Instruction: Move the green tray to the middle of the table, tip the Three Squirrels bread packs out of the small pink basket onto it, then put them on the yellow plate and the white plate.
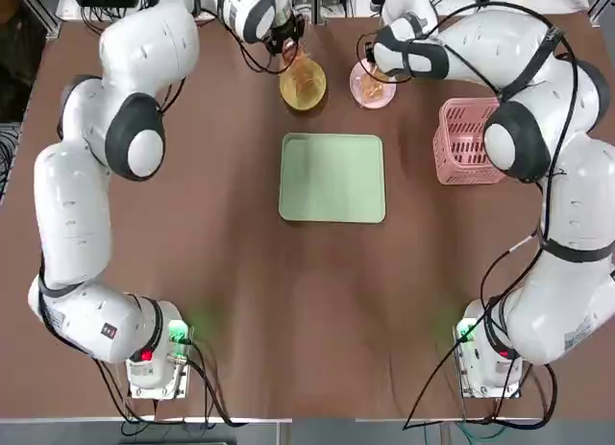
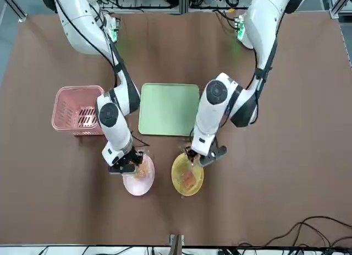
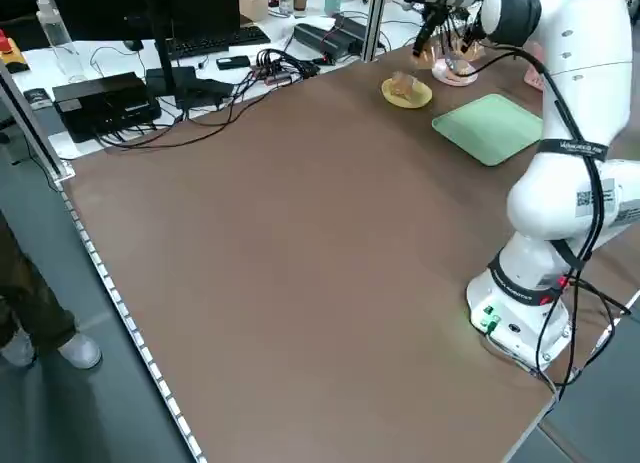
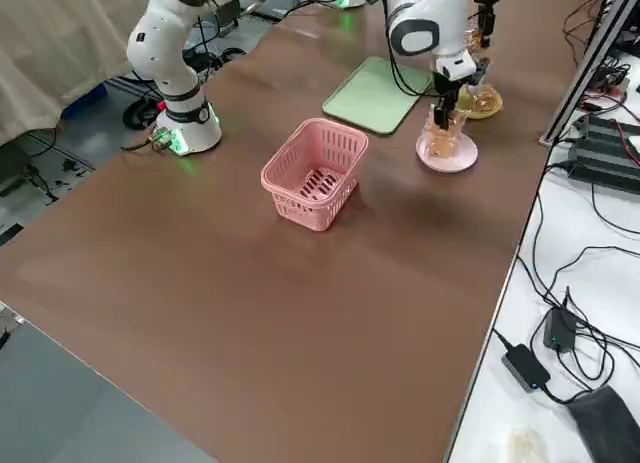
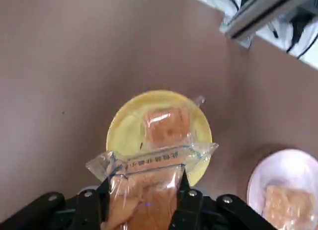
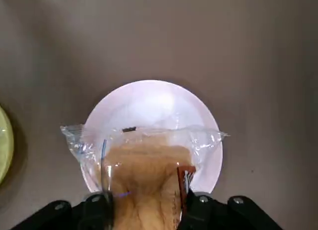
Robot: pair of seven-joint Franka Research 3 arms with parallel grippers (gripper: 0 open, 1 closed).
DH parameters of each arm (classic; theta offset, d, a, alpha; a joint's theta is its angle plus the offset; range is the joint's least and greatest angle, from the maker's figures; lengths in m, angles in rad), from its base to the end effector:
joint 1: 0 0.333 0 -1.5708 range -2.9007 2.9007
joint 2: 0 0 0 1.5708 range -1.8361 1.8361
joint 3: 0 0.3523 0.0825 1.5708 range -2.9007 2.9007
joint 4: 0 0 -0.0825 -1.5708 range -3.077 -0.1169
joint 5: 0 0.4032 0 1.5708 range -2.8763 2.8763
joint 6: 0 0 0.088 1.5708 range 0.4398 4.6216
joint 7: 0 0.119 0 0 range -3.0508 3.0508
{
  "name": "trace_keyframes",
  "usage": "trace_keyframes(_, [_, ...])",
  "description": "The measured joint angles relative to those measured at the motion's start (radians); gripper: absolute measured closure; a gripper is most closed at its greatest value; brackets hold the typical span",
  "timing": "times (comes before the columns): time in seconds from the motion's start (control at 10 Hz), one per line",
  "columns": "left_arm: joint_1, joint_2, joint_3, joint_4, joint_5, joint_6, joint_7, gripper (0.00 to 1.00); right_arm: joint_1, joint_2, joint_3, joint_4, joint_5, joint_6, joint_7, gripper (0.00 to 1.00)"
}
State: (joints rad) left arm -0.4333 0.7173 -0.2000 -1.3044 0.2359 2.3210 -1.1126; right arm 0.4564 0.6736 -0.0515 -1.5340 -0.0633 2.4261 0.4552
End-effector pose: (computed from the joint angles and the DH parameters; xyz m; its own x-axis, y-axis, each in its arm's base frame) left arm 0.6826 -0.4396 0.3627 0.8845 0.4170 0.2092 0.3677 -0.8991 0.2376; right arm 0.7045 0.3089 0.2869 0.9734 0.0052 0.2291 0.0100 -0.9998 -0.0199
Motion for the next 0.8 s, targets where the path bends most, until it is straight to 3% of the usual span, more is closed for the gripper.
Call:
trace_keyframes(0.3, [-0.187, 0.104, 0.229, 0.045, 0.0, 0.197, -0.118, 0.52, 0.003, 0.033, 0.007, 0.035, 0.0, 0.0, -0.002, 0.54])
trace_keyframes(0.8, [-0.208, 0.178, 0.282, 0.091, 0.0, 0.283, -0.129, 0.52, 0.002, 0.083, 0.007, 0.061, 0.0, 0.015, -0.021, 0.54])
